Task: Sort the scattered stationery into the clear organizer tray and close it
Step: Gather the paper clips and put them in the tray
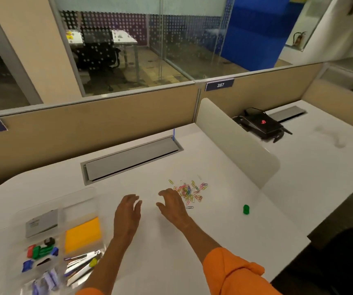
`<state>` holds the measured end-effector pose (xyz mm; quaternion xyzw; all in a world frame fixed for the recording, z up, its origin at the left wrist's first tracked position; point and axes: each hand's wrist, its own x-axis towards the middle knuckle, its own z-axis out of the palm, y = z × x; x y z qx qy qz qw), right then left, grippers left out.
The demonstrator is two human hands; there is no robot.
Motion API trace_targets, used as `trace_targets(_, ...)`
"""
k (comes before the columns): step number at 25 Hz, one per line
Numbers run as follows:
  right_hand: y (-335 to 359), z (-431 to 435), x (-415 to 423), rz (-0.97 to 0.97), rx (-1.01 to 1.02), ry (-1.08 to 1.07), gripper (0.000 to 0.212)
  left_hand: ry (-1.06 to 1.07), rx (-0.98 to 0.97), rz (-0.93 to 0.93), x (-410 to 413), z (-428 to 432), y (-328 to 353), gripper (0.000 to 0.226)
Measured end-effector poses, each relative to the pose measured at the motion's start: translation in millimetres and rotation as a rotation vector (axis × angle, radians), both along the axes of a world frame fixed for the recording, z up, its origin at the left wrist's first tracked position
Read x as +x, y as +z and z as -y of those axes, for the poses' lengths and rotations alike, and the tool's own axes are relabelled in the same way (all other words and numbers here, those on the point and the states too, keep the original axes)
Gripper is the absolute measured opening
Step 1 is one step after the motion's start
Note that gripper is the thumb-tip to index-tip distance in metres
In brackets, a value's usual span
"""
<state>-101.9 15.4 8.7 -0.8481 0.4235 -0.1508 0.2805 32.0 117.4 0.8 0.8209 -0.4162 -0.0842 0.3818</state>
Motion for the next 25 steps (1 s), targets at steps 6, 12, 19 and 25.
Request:
trace_targets(6, -14, 37, -91, -0.009, 0.049, -0.188, 0.041, -0.184, 0.038, 0.009, -68, 49, -12, 0.023)
trace_targets(12, -20, 66, -192, -0.015, 0.105, -0.350, 0.043, -0.324, 0.080, 0.010, -127, 85, -23, 0.025)
trace_targets(19, -26, 100, -282, -0.066, 0.203, -0.574, 0.077, -0.356, 0.134, 0.003, -158, 98, -28, 0.027)
trace_targets(25, -42, 110, -298, -0.014, 0.289, -0.527, 0.069, -0.348, 0.170, 0.029, -151, 95, -30, 0.028)
